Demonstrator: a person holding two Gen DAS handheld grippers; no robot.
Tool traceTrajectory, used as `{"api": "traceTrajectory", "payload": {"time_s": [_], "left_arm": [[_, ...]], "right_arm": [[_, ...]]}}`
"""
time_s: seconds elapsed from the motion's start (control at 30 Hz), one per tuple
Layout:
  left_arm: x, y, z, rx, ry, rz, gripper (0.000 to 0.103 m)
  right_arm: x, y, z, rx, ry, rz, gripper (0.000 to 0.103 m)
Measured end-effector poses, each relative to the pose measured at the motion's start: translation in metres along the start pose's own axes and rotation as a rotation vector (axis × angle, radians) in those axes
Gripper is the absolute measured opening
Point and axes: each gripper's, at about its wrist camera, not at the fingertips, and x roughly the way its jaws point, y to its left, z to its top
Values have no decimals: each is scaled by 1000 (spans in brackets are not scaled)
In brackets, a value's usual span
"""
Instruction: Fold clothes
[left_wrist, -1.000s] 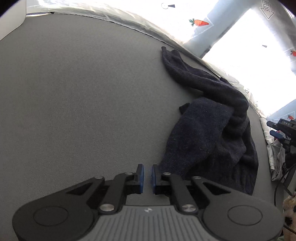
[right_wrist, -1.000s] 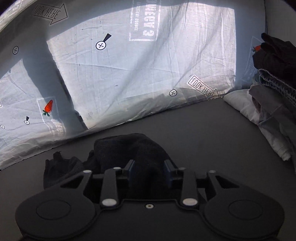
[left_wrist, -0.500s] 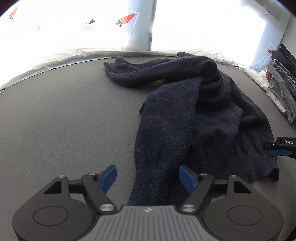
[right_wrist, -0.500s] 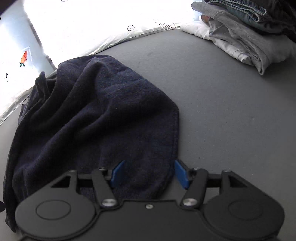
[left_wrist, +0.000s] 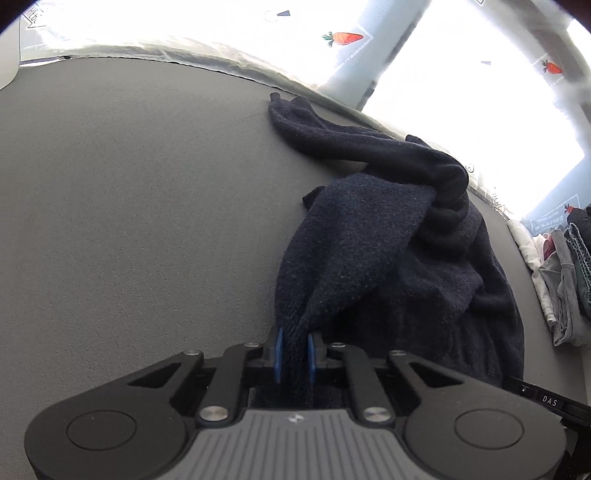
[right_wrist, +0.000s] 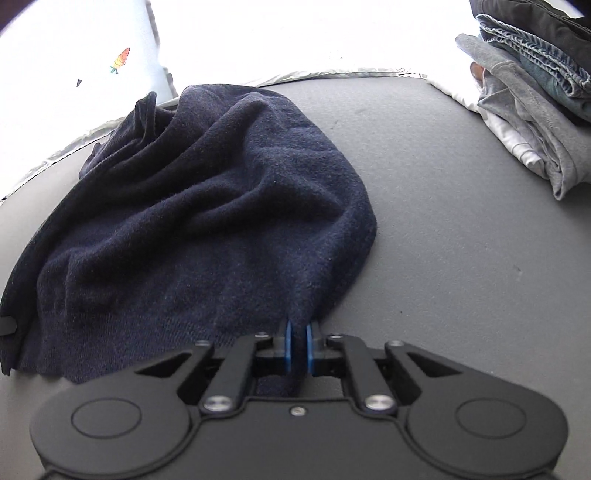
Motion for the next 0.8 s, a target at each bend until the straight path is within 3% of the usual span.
{"api": "traceTrajectory", "payload": {"time_s": [0.17, 0.27, 0.43, 0.53, 0.6, 0.67, 0.7, 0.8], "left_arm": [[-54, -15, -29, -12, -13, -20, 10], [-91, -25, -58, -72, 30, -93, 10], [-81, -20, -91, -183, 167, -95, 11], [-85, -13, -86, -216, 143, -80, 17], [-93, -13, -83, -193, 108, -47, 21], [-98, -11, -80, -190, 83, -28, 24], [-102, -9, -79, -192, 65, -12, 26], [-113, 2, -69, -210, 1, 19, 34]], "right_arm": [[-61, -39, -17, 59, -71, 2, 7], [-92, -61, -30, 81, -81, -38, 7], [-67, -72, -58, 57, 75, -84, 10], [-62, -50, -57, -10, 69, -139, 28], [-64, -39, -50, -43, 17, -159, 58], [-66, -28, -39, -68, -43, -159, 68], [-65, -25, -33, -75, -59, -149, 83], [-56, -11, -20, -95, -95, -108, 91]]}}
